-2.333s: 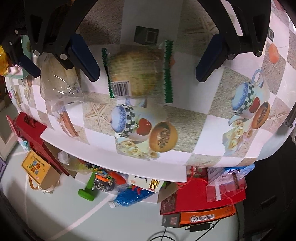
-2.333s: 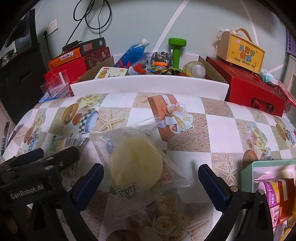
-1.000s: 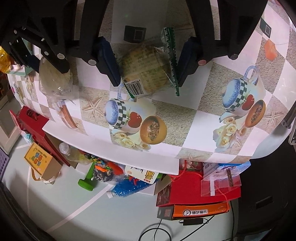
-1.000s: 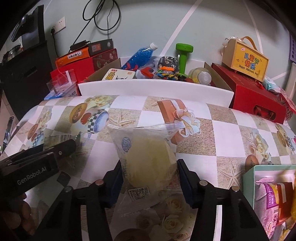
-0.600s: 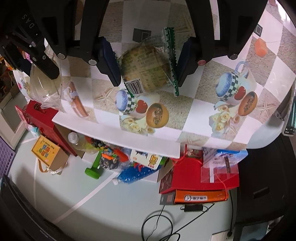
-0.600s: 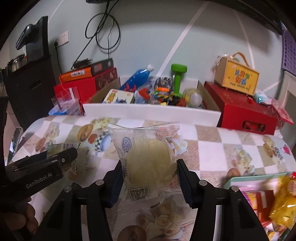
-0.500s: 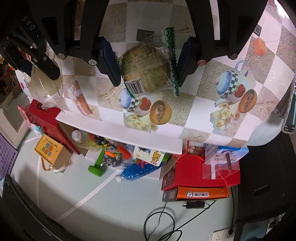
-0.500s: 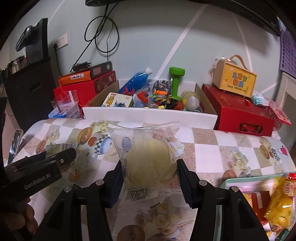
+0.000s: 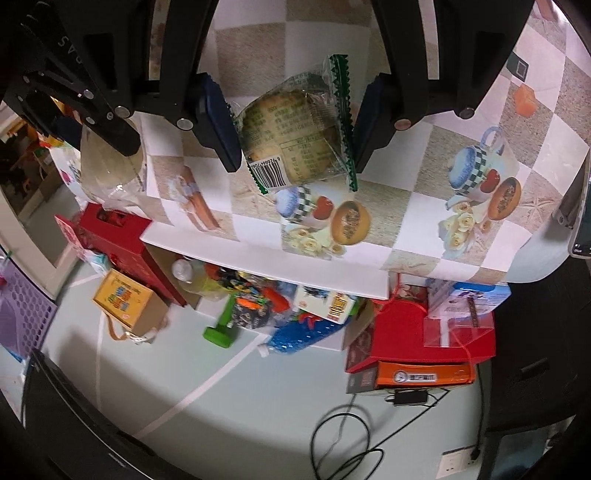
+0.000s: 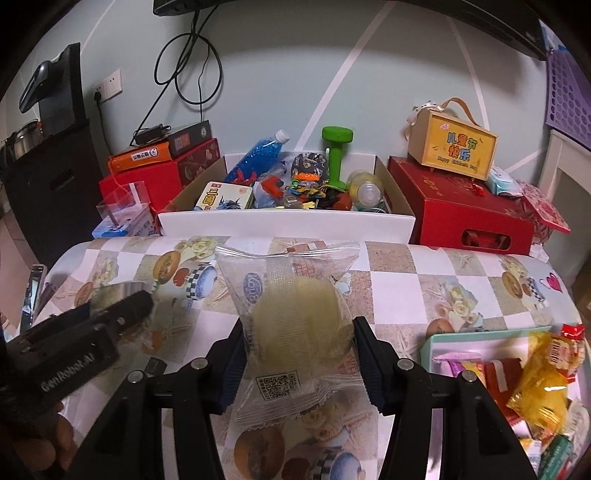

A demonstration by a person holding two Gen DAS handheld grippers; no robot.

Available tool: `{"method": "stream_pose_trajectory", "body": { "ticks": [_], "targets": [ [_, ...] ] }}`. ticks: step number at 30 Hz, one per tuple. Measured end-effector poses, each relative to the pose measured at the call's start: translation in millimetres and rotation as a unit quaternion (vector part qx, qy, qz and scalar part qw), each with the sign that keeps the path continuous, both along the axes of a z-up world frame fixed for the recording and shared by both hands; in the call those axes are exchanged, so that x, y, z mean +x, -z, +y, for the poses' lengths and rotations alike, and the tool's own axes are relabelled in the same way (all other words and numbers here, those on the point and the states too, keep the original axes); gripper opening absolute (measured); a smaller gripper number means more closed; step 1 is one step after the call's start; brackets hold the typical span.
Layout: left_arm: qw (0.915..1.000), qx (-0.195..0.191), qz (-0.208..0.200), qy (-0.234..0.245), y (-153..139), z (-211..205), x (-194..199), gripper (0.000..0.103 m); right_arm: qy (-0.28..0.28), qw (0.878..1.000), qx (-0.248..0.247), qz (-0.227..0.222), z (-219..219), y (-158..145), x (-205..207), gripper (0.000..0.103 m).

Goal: Organize snacks
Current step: 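Lift and carry biscuit packet with left tool while right tool carries bun bag to tray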

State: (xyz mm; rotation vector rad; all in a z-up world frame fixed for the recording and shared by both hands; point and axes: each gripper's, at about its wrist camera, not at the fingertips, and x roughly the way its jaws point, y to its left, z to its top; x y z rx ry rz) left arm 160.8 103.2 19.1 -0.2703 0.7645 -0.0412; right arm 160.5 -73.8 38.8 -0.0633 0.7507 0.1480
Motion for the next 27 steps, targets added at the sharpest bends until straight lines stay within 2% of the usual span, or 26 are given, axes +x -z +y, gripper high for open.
{"method": "stream_pose_trajectory", "body": {
  "ticks": [8,17,27],
  "targets": [
    [0.9998,-0.004,0.007,0.02,-19.2,-11.5,-18.3,0.061,0.005,1.0,0.002,-0.005,-5.3,-20.2,-26.3,0.058],
    [0.9998,-0.013,0.008,0.012,-36.9,-14.8,-48.8,0.061,0.017,1.0,0.005,-0.008,-17.2,-33.0,-57.6,0.058],
    [0.999,-0.015,0.017,0.039,-37.1,-43.2,-73.4,0.061,0.033,0.999,0.001,-0.007,-35.6,-35.4,-86.3,0.058]
  ]
}}
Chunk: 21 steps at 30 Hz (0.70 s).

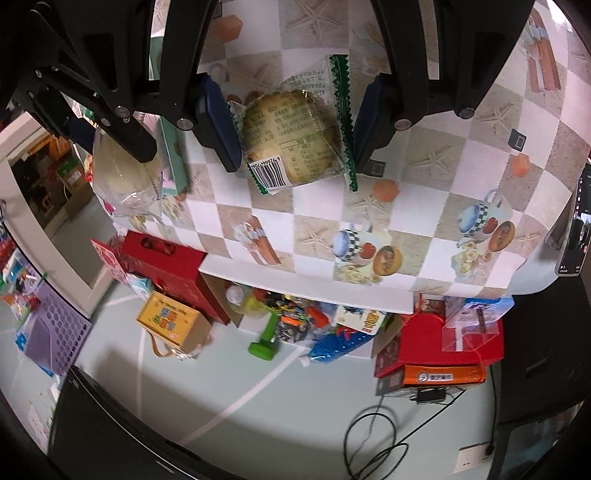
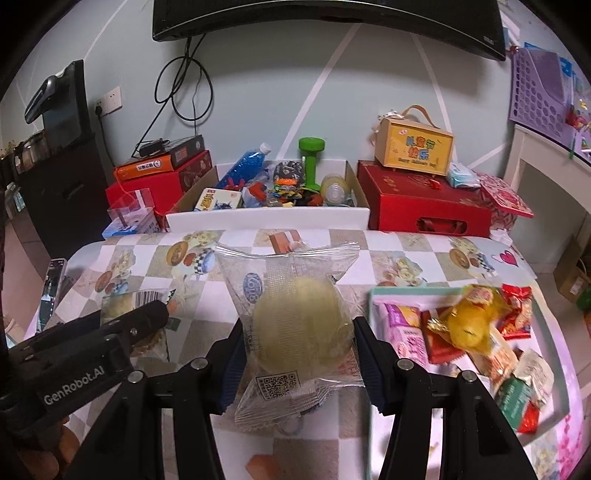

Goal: Organize snacks
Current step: 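Lift and carry biscuit packet with left tool while right tool carries bun bag to tray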

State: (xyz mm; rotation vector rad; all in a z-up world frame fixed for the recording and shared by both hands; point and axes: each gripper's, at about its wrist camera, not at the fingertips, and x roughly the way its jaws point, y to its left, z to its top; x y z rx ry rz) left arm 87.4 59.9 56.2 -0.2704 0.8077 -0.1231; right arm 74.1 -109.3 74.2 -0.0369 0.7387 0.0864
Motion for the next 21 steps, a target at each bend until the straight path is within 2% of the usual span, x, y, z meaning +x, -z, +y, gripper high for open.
{"method": "stream_pose_trajectory", "body": {
  "ticks": [9,14,21],
  "targets": [
    [0.9995,0.009,-0.003,0.031,-0.8,-31.5,-4.9,0.061,0.04,0.999,0.019,-0.004,-39.5,-1.8,-10.1,0.058],
    [0.9973,0.011,-0.001,0.072,0.7,-67.4,-3.5,0.061,0.081,0.996,0.041,-0.007,-80.3,-3.7,-13.0,0.058],
    [0.9917,0.015,-0.004,0.128,0.1,-124.1,-6.9,0.061,0.169,0.983,0.071,-0.015,-155.6,-8.8,-26.3,0.058]
  ]
}}
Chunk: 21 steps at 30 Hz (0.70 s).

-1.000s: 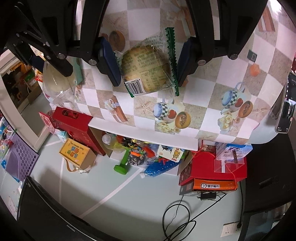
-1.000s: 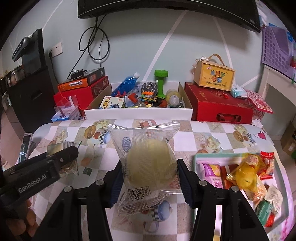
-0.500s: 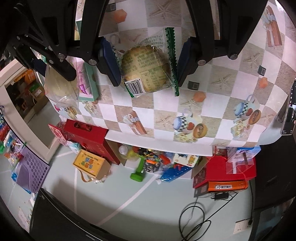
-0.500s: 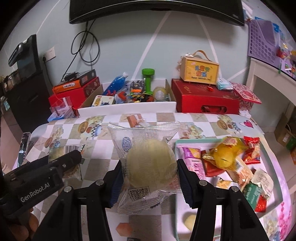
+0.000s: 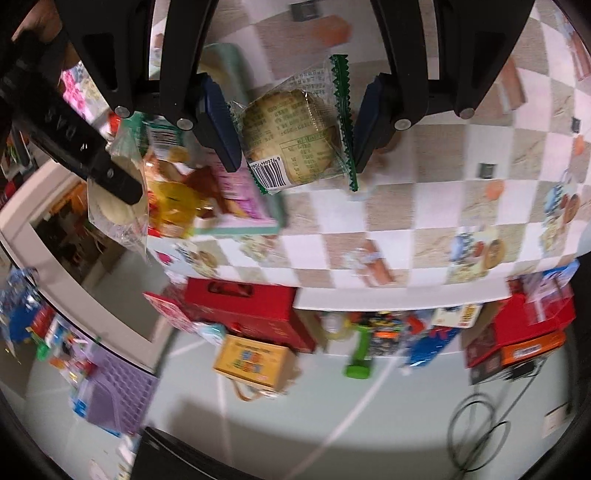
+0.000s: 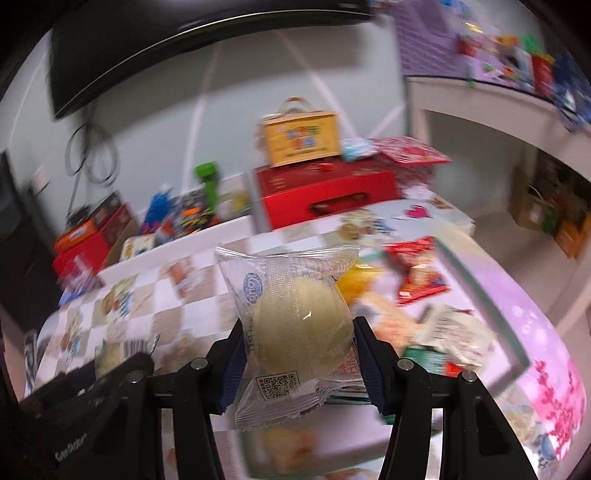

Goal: Organize snacks
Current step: 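Lift and carry biscuit packet with left tool while right tool carries bun bag to tray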

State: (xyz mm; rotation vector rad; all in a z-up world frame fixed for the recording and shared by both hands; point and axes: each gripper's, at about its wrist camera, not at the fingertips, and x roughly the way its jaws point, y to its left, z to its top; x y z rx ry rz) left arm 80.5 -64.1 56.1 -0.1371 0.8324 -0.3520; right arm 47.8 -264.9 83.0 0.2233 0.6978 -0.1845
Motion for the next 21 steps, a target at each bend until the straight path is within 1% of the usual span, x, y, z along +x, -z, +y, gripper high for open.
{"method": "stream_pose_trajectory", "body": {
  "ticks": [2,5,9,14,21],
  "targets": [
    [0.9999,0.0,0.001,0.016,1.1,-16.3,-2.1,0.061,0.023,1.0,0.007,-0.001,-19.7,0.0,-5.8,0.058],
    [0.9991,0.011,0.002,0.042,4.5,-42.2,-5.9,0.061,0.057,0.998,0.015,0.003,-47.1,2.9,-14.2,0.058],
    [0.9977,0.02,0.005,0.065,10.6,-66.8,-8.0,0.061,0.08,0.996,0.026,0.009,-68.9,9.1,-20.8,0.058],
    [0.9965,0.023,0.021,0.077,24.1,-85.9,-1.5,0.061,0.085,0.995,0.042,0.015,-82.1,17.8,-21.0,0.058],
    [0.9967,0.038,0.025,0.067,35.1,-94.0,7.7,0.061,0.078,0.995,0.056,0.029,-84.7,30.9,-12.8,0.058]
  ]
}}
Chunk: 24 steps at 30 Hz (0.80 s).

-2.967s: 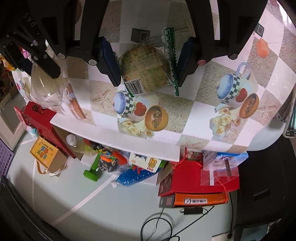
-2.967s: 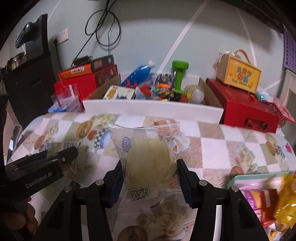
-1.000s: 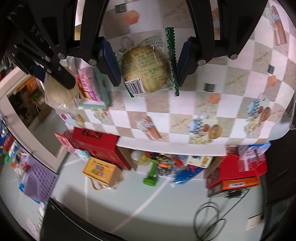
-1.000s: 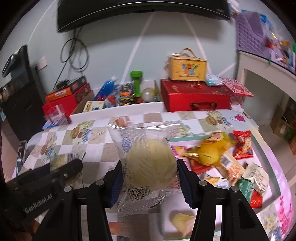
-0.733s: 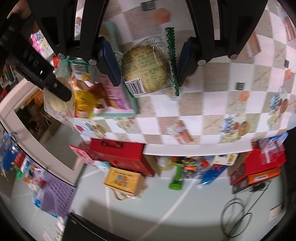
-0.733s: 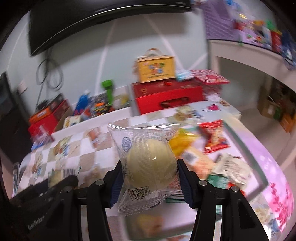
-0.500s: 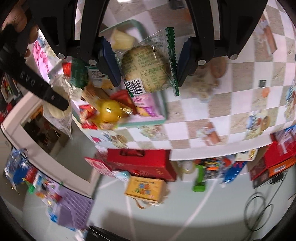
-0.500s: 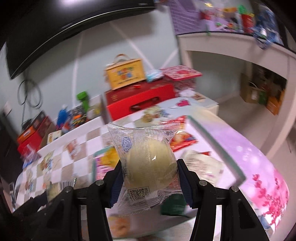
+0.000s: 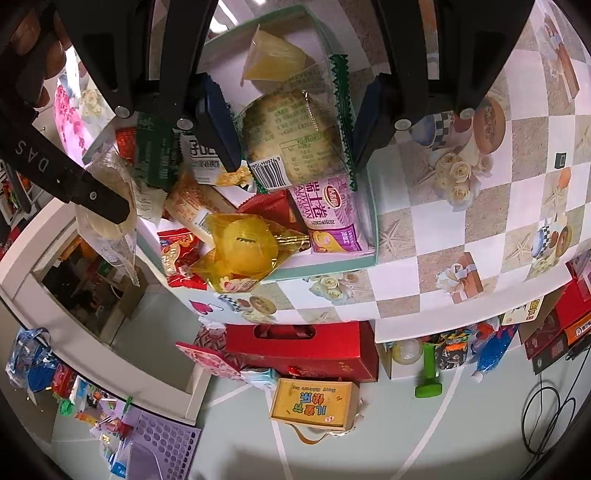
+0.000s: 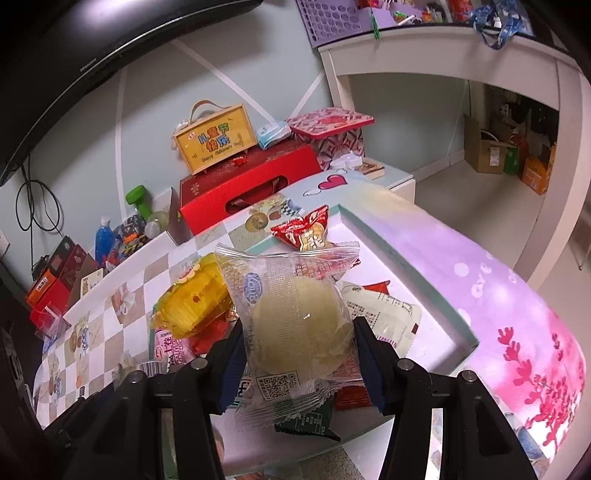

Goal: Organize snacks
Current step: 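Lift and carry biscuit packet with left tool while right tool carries bun bag to tray, then lower biscuit packet into tray with left tool while right tool lowers bun bag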

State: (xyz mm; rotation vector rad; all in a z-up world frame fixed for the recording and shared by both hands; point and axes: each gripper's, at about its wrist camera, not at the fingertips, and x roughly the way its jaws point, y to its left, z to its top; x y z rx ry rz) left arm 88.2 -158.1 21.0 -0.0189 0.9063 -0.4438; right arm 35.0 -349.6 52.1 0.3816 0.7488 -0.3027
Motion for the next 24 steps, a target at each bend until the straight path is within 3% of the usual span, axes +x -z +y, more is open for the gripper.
{"method": "stream_pose_trajectory", "body": {
  "ticks": [24],
  "targets": [
    [0.9995,0.028,0.009,-0.007,24.4,-8.7,9.5,0.061,-0.07,0.997,0.012,0.025,32.0,22.1,27.3,0.058]
  ]
}}
